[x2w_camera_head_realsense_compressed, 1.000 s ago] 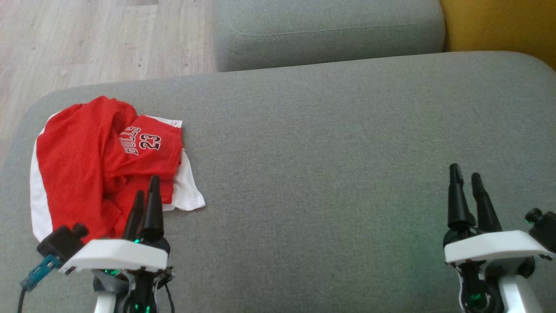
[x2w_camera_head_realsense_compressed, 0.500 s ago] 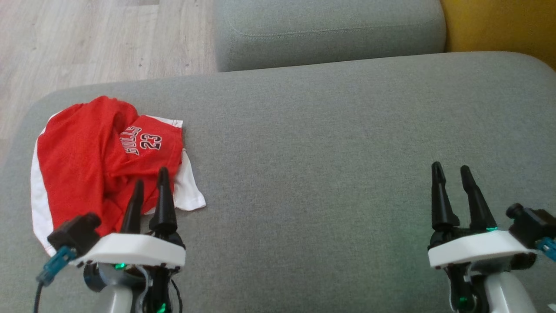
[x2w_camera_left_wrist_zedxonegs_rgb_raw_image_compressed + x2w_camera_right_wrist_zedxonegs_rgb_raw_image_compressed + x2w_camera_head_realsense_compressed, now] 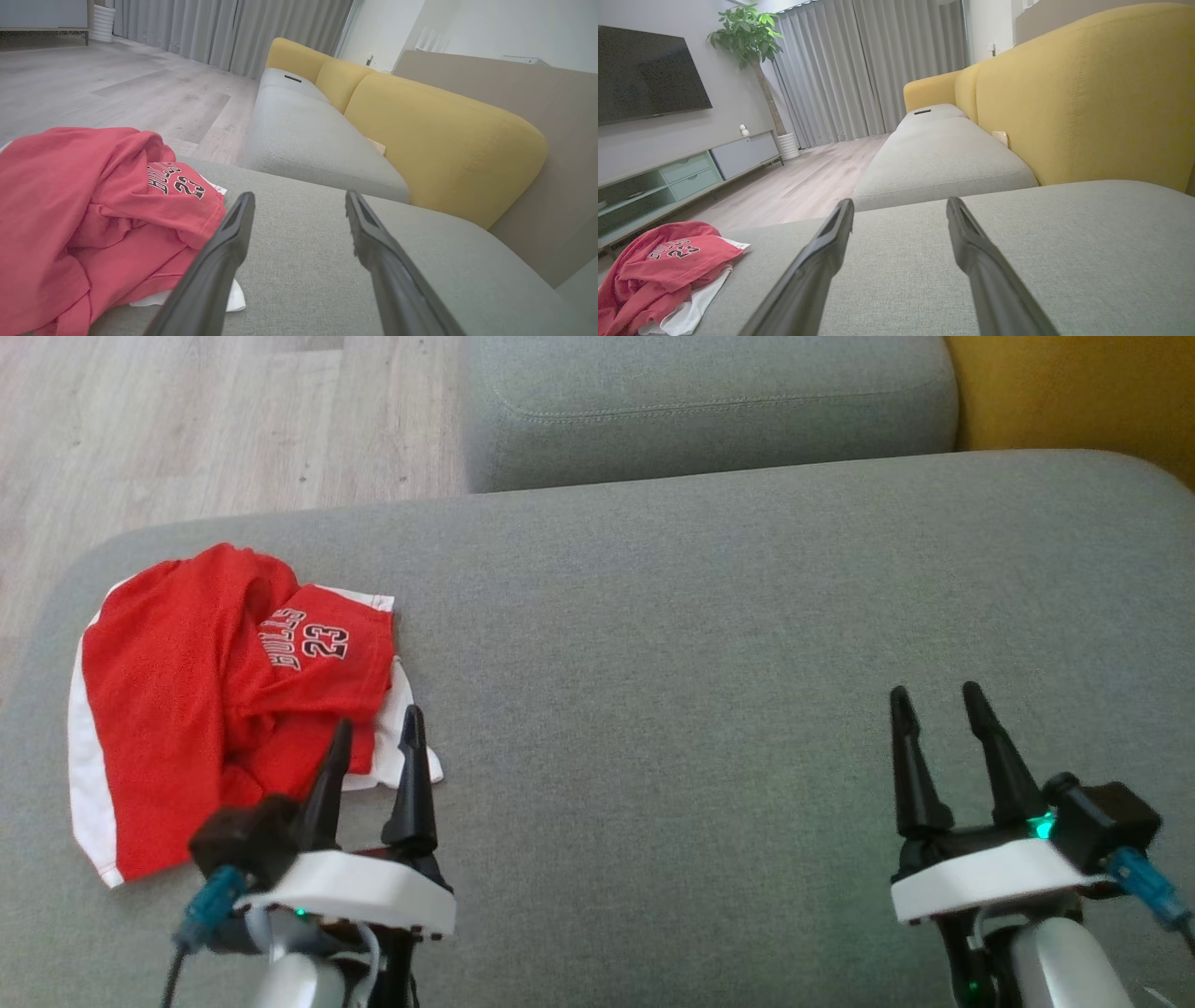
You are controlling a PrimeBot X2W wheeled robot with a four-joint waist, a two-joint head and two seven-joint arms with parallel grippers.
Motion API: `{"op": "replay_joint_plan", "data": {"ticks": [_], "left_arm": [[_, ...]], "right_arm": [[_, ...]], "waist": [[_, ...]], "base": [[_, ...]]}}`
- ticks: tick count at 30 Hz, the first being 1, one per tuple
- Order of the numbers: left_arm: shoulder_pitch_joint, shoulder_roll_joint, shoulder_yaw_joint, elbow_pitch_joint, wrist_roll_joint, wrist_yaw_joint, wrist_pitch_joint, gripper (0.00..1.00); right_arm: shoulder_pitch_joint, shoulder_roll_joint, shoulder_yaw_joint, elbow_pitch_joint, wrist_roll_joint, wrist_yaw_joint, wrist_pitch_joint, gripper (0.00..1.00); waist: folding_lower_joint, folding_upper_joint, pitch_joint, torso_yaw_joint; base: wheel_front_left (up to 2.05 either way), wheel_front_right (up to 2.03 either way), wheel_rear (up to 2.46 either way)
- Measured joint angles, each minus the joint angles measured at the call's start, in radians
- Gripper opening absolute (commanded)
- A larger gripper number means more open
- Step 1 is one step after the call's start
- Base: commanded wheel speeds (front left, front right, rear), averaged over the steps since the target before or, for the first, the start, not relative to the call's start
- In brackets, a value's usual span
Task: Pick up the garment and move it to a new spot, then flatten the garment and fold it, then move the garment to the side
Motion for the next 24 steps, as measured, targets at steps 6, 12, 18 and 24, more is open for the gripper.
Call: {"op": "replay_joint_plan", "data": {"ticks": [6,12,18,24], "left_arm": [[-0.001,0.029,-0.061,0.021,0.07,0.016,-0.016,1.0],[-0.001,0.034,-0.096,0.028,0.126,0.045,-0.027,1.0],[0.0,0.013,-0.079,-0.001,0.129,0.036,-0.046,1.0],[0.029,-0.024,-0.007,-0.012,0.102,-0.042,-0.067,1.0]], "right_arm": [[0.001,0.0,0.013,0.0,-0.072,0.0,-0.012,1.0],[0.003,0.0,0.018,0.0,-0.128,0.0,-0.031,1.0],[0.023,-0.001,0.022,-0.018,-0.048,0.0,-0.05,1.0],[0.023,-0.001,0.022,0.01,0.067,0.0,-0.064,1.0]], "waist": [[0.0,0.0,-0.003,0.0],[0.0,0.0,-0.005,0.0],[0.0,0.0,-0.007,0.002],[0.0,0.0,-0.008,0.003]], "base": [[0.0,0.0,0.0],[0.0,0.0,0.0],[0.0,0.0,0.0],[0.0,0.0,0.0]]}}
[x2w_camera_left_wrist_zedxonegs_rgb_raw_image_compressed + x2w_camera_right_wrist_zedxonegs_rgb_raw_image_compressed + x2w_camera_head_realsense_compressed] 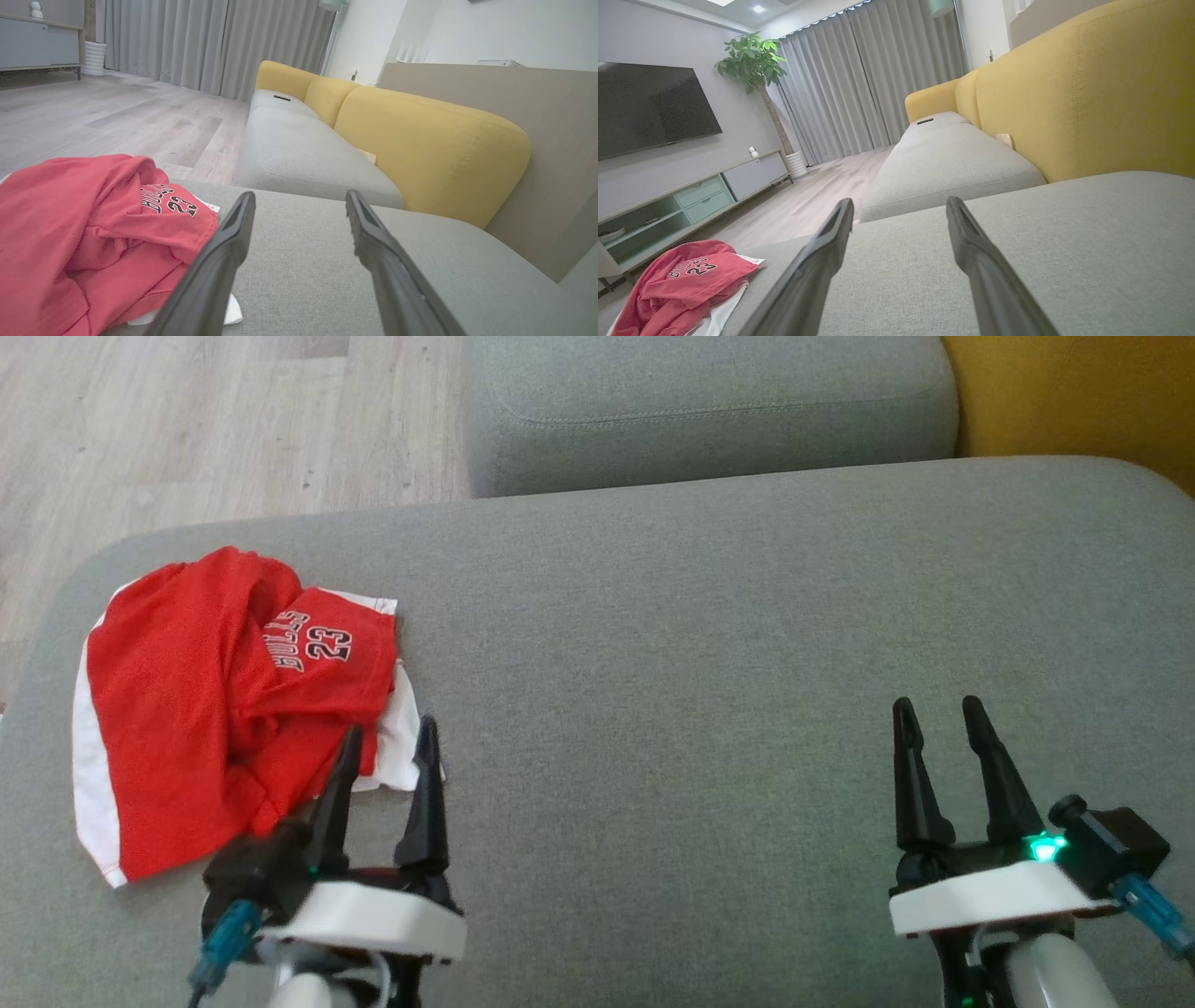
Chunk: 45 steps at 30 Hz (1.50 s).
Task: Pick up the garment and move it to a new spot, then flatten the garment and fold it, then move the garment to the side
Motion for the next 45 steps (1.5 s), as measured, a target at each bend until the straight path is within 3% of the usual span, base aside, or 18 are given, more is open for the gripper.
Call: {"op": "replay_joint_plan", "data": {"ticks": [4,12,31,45], "left_arm": [[0.018,-0.002,0.028,0.032,-0.024,-0.05,-0.011,1.0],[0.019,-0.002,0.021,0.073,-0.043,-0.072,-0.03,1.0],[0.021,-0.002,0.0,0.139,-0.049,-0.071,-0.03,1.0],[0.021,-0.003,0.053,0.127,-0.026,-0.055,-0.03,1.0]], "right_arm": [[0.0,0.0,0.01,0.019,0.032,0.0,-0.016,1.0],[0.0,0.0,0.016,0.085,0.055,0.0,-0.035,1.0],[-0.001,0.0,0.02,0.113,0.055,0.0,-0.035,1.0],[-0.001,-0.001,0.109,0.127,0.088,0.0,-0.037,1.0]], "waist": [[0.0,0.0,-0.002,0.0],[0.0,0.0,-0.006,-0.003],[0.0,0.0,-0.008,0.034],[0.0,0.0,-0.027,0.193]], "base": [[0.0,0.0,0.0],[0.0,0.0,0.0],[0.0,0.0,0.0],[0.0,0.0,0.0]]}}
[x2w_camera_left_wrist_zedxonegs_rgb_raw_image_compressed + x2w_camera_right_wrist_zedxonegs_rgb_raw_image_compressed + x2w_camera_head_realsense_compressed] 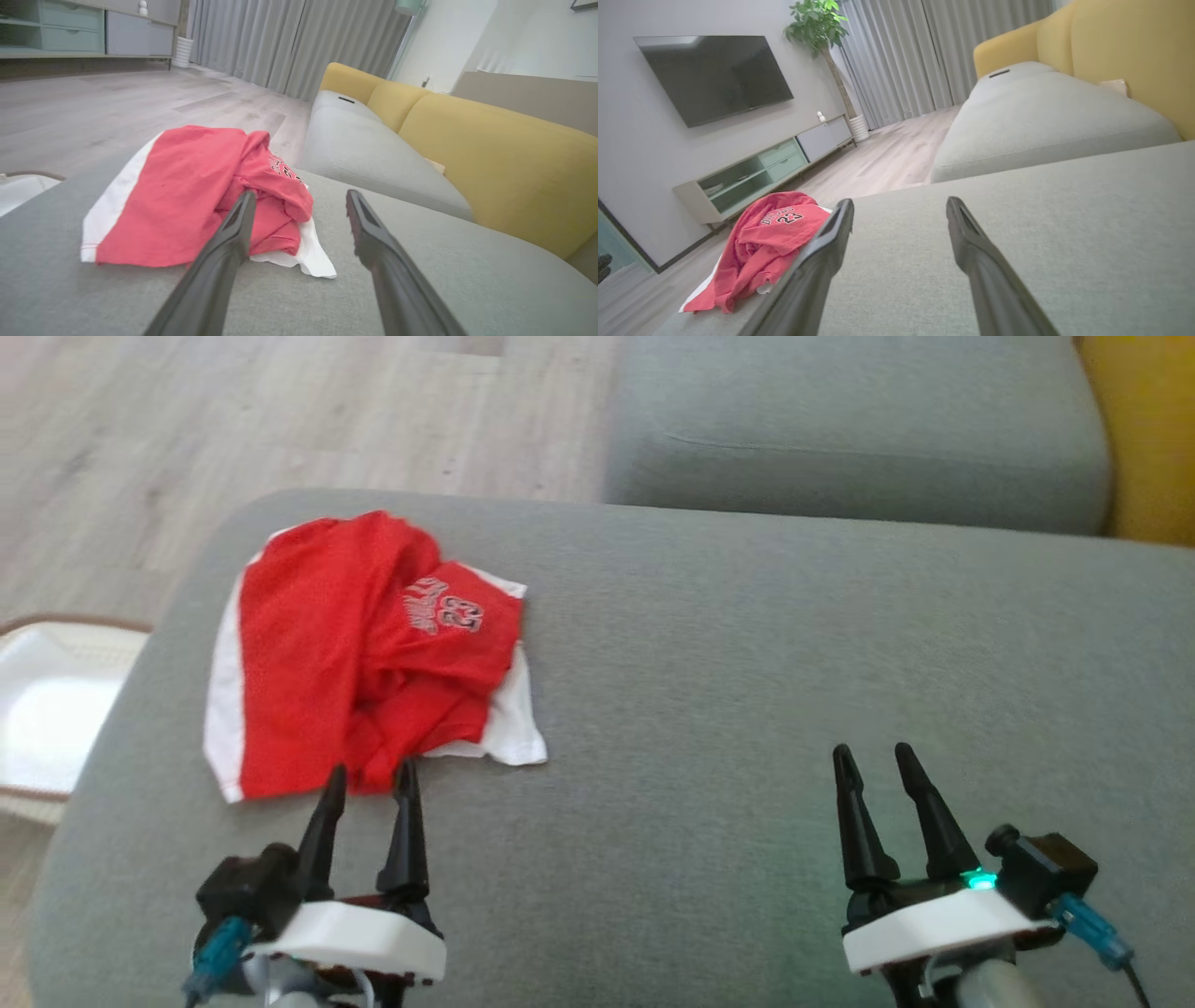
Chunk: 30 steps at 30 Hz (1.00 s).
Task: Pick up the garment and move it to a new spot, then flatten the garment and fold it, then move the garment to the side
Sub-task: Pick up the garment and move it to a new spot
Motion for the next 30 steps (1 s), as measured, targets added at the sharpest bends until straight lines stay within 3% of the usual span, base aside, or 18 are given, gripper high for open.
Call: {"op": "replay_joint_plan", "data": {"ticks": [14,30], "left_arm": [[0.014,0.0,0.04,0.0,0.005,0.0,-0.002,1.0],[0.008,0.0,0.07,0.001,0.025,-0.001,-0.002,1.0]], "right_arm": [[0.02,0.0,0.041,0.005,0.022,0.0,0.0,1.0],[0.02,0.0,0.025,0.0,-0.001,0.0,0.0,1.0]], "waist": [[0.0,0.0,-0.019,0.126],[0.0,0.0,0.018,0.104]], "base": [[0.0,0.0,0.0],[0.0,0.0,0.0]]}}
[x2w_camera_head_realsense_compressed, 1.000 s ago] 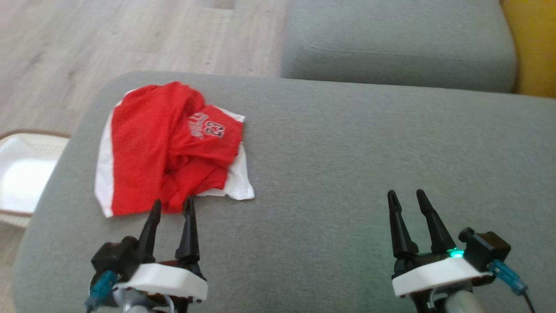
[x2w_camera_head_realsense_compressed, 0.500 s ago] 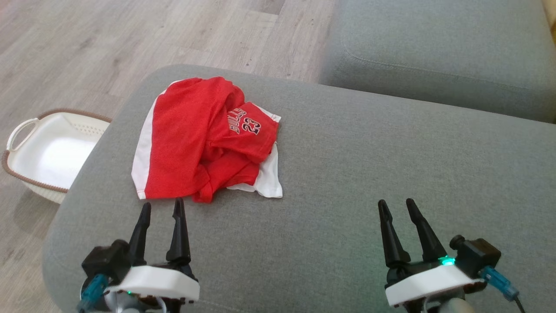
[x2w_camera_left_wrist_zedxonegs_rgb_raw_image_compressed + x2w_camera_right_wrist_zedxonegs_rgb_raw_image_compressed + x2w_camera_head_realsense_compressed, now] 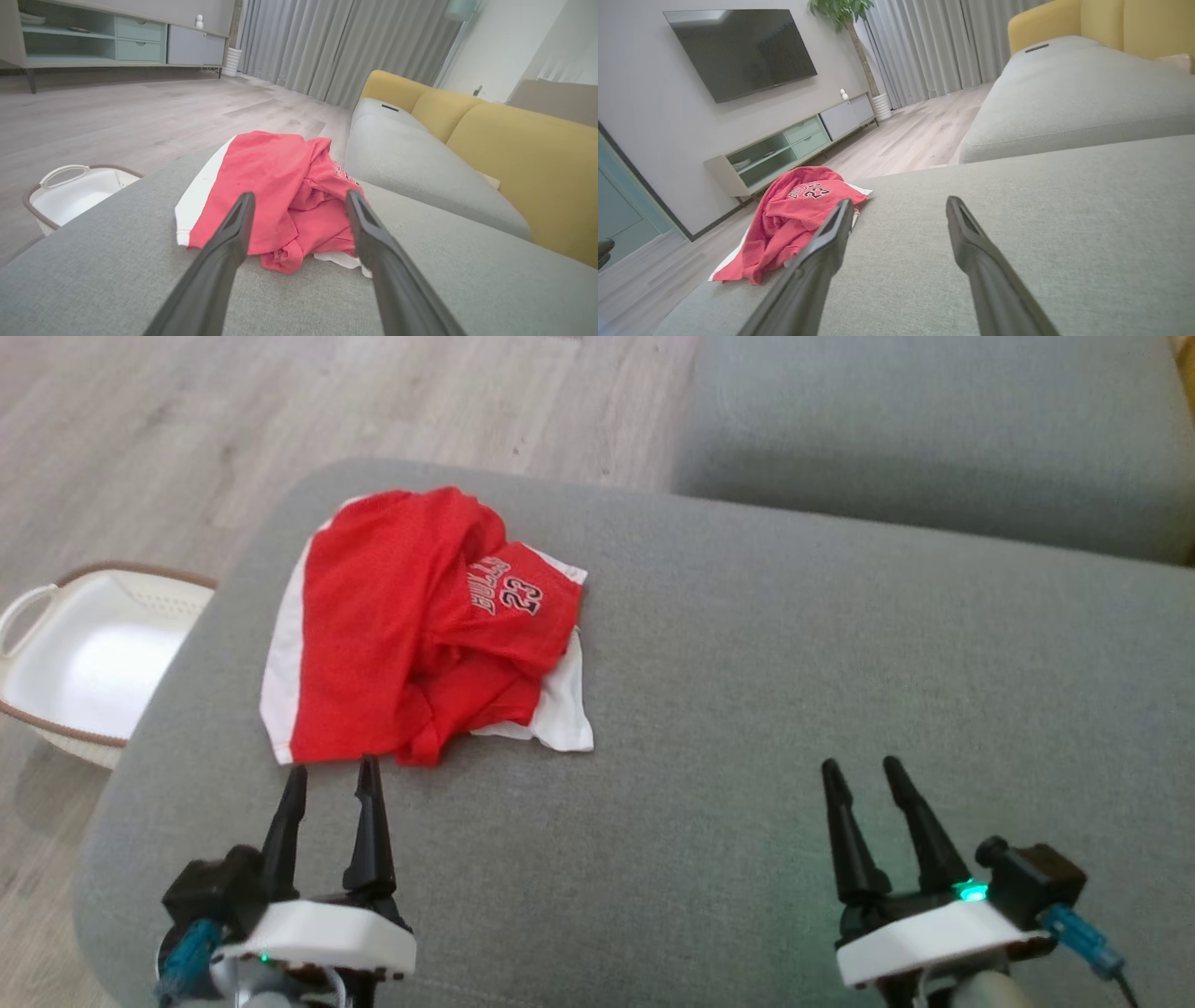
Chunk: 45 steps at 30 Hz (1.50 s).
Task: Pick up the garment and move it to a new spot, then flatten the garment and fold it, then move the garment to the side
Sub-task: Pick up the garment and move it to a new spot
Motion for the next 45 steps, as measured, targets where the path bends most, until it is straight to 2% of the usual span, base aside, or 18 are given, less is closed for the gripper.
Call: {"op": "replay_joint_plan", "data": {"ticks": [3,6,11,18,21,26,34,35,36,45], "left_arm": [[-0.039,0.0,0.011,0.037,0.036,-0.021,0.0,1.0],[-0.148,0.008,0.031,0.093,0.073,-0.057,0.0,1.0],[-0.382,0.085,0.054,0.233,0.122,-0.086,0.006,1.0],[-0.63,0.179,0.034,0.443,0.144,-0.15,0.161,1.0],[-0.682,0.205,0.013,0.506,0.144,-0.176,0.217,1.0],[-0.725,0.235,-0.016,0.567,0.144,-0.193,0.265,1.0],[-0.8,0.27,-0.04,0.668,0.151,-0.198,0.293,1.0],[-0.806,0.27,-0.04,0.679,0.151,-0.198,0.293,0.94],[-0.811,0.27,-0.04,0.687,0.151,-0.196,0.283,0.0],[-0.817,0.269,-0.029,0.67,0.148,-0.146,0.119,0.0]], "right_arm": [[-0.008,0.0,-0.021,-0.012,-0.018,0.0,0.0,1.0],[-0.032,0.0,-0.039,-0.021,-0.035,0.0,0.0,1.0],[-0.089,-0.001,-0.061,-0.037,-0.043,0.0,0.0,1.0],[-0.127,-0.002,-0.07,-0.041,-0.043,0.0,0.0,1.0],[-0.148,-0.003,-0.069,-0.043,-0.043,0.0,0.0,1.0],[-0.159,-0.003,-0.069,-0.047,-0.042,0.0,0.0,1.0],[-0.173,-0.003,-0.066,-0.05,-0.041,0.0,0.0,1.0],[-0.173,-0.003,-0.066,-0.05,-0.041,0.0,0.0,1.0],[-0.173,-0.003,-0.065,-0.05,-0.041,0.0,0.0,1.0],[-0.172,-0.003,-0.045,-0.026,-0.023,0.0,0.0,1.0]], "waist": [[0.0,0.0,0.038,-0.014],[0.0,0.0,0.084,-0.035],[0.0002,0.0,0.164,-0.078],[0.0002,0.0,0.262,-0.151],[0.0002,0.0,0.293,-0.182],[0.0002,0.0,0.326,-0.213],[0.0001,-0.0001,0.364,-0.241],[0.0001,-0.0001,0.365,-0.242],[0.0001,-0.0001,0.364,-0.242],[0.0001,0.0,0.306,-0.245]], "base": [[0.0,0.0,0.0],[0.0,0.0,0.0],[0.0,0.0,0.0],[0.0,0.0,0.0],[0.0,0.0,0.0],[0.0,0.0,0.0],[0.0,0.0,0.0],[0.0,0.0,0.0],[0.0,0.0,0.0],[0.0,0.0,0.0]]}}
